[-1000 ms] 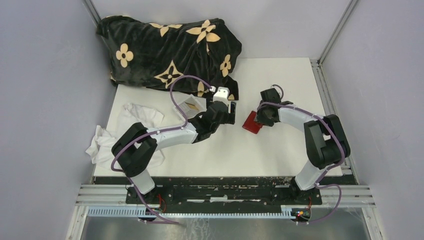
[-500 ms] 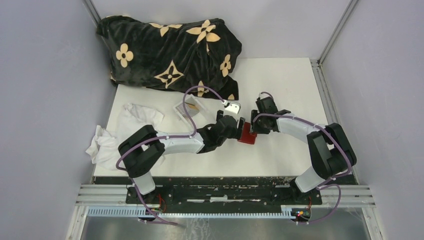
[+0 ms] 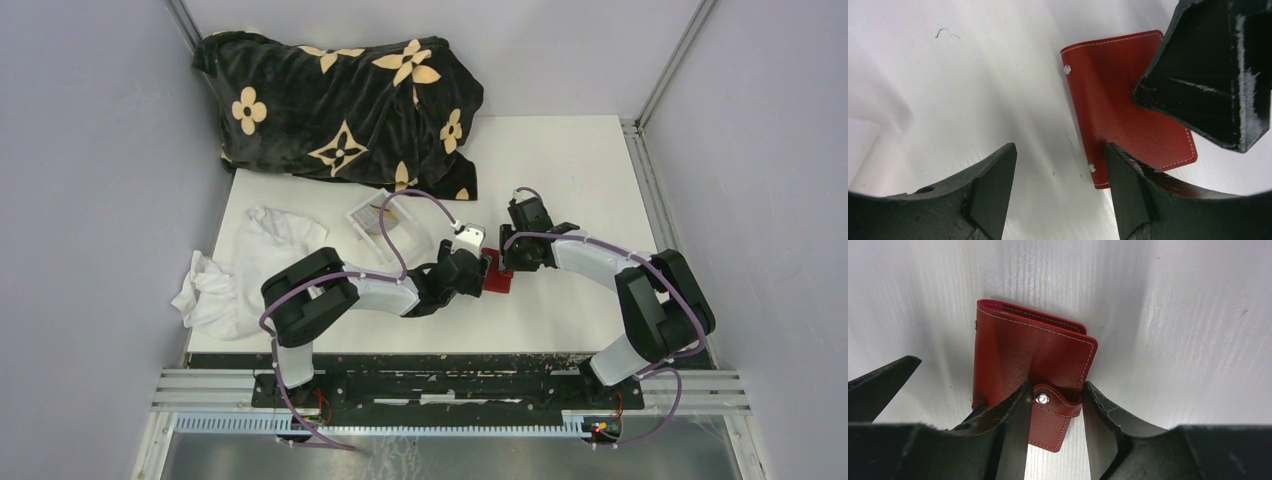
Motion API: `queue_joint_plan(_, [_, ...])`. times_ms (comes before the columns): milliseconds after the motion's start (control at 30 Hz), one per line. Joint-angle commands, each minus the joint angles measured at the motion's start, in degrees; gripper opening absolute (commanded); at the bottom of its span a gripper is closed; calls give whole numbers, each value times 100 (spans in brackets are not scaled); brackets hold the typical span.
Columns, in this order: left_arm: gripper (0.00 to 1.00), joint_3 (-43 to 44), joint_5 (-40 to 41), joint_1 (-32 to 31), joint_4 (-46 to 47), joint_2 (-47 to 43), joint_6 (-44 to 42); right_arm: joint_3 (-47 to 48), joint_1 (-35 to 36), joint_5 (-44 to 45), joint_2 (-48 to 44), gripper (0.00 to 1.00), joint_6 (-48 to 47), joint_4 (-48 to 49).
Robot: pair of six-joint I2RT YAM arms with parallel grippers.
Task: Put the credit cards into the card holder
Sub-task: Open the card holder at the center of the board.
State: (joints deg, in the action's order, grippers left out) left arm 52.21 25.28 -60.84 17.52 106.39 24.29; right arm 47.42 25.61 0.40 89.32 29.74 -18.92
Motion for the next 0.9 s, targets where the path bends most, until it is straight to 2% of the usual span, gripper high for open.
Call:
queue_joint_plan(0, [73, 102, 34, 1, 489, 241, 180, -73, 80, 48, -41, 45, -54, -44])
queue_joint_plan(267, [72, 317, 18, 0, 410, 544, 211, -69, 170, 280, 246, 42, -86, -92])
queue_joint_plan(533, [64, 499, 193, 2, 56, 870, 505, -12, 300, 750, 548, 41, -82, -201])
queue_joint_plan(867, [55, 486, 376, -3, -332, 1068, 878, 133, 481, 1657, 665, 50, 103, -566])
